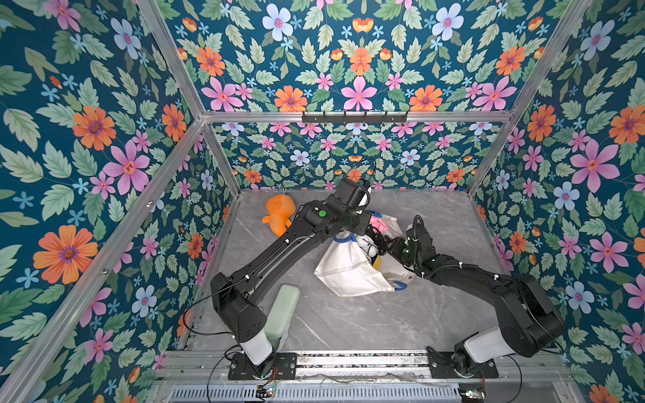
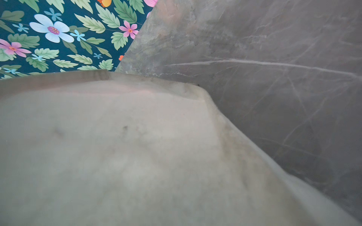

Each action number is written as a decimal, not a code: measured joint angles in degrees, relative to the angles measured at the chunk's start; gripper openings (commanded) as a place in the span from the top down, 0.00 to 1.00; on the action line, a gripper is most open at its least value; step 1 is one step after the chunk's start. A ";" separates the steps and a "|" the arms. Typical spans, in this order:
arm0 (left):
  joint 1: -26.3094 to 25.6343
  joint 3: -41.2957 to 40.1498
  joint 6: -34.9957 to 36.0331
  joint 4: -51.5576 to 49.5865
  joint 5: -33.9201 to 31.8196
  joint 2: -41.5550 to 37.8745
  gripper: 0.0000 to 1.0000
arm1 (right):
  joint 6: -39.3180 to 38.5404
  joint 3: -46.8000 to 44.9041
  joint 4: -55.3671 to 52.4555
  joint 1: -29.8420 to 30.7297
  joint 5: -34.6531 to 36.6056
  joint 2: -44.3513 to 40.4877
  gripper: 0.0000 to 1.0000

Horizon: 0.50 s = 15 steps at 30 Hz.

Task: Take the alarm clock out of the canvas bag
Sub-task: Pick up the alarm from the canvas bag.

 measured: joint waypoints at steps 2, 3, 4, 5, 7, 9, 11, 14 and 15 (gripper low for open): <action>0.00 0.04 -0.02 -0.02 -0.07 0.00 1.00 | 0.00 -0.07 1.29 -0.02 -0.48 0.02 0.65; 0.07 0.13 -0.02 -0.04 -0.09 0.00 1.00 | 0.00 -0.07 1.88 -0.02 -0.72 0.04 0.66; 0.11 0.15 -0.07 -0.04 -0.24 0.00 1.00 | 0.00 -0.11 2.56 -0.02 -1.01 0.13 0.67; 0.15 0.20 -0.26 -0.09 -0.28 0.00 1.00 | 0.00 -0.13 3.02 -0.02 -1.25 0.24 0.68; 0.13 0.22 -0.42 -0.11 -0.26 0.00 1.00 | 0.00 -0.17 3.52 -0.02 -1.79 0.46 0.71; 0.13 0.22 -0.42 -0.11 -0.26 0.00 1.00 | 0.00 -0.20 3.78 -0.04 -1.86 0.57 0.73; 0.13 0.22 -0.44 -0.11 -0.20 0.00 1.00 | -0.04 -0.17 4.04 -0.07 -1.86 0.79 0.78; 0.13 0.22 -0.87 -0.13 0.02 0.00 1.00 | -0.26 0.98 3.30 -0.33 -1.88 1.75 0.84; 0.13 0.24 -0.90 -0.15 0.04 0.00 1.00 | -0.28 1.55 3.02 -0.52 -2.05 2.12 0.84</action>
